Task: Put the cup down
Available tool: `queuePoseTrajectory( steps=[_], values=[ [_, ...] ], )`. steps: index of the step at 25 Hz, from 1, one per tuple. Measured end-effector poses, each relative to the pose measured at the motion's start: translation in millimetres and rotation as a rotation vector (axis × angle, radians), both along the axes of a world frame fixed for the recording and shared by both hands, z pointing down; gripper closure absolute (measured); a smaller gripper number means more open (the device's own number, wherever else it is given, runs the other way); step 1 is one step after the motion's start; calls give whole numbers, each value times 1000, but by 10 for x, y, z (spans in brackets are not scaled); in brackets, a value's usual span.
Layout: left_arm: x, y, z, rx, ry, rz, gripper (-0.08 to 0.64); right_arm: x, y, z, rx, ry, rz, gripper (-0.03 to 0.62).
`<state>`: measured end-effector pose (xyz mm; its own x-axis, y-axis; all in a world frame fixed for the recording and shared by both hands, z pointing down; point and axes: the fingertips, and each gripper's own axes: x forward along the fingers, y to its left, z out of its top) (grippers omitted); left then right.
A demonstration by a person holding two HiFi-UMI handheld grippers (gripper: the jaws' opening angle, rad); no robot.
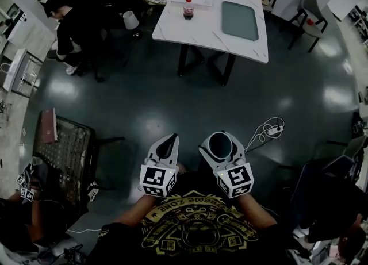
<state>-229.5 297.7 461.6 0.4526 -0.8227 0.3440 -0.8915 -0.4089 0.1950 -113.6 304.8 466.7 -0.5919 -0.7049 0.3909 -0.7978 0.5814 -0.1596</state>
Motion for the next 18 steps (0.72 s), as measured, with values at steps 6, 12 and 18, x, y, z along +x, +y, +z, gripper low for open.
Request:
queuePoseTrajectory(
  steps=[6, 12, 18],
  values=[
    [270, -216, -13, -7, -16, -7, 549, 276, -320, -30, -5, -6, 2, 216],
    [518, -490, -51, -15, -32, -41, 549, 524, -667, -75, 9, -16, -31, 216],
    [746, -758, -145, 9, -74, -50, 551, 781, -949, -107, 27, -46, -43, 216]
  ],
)
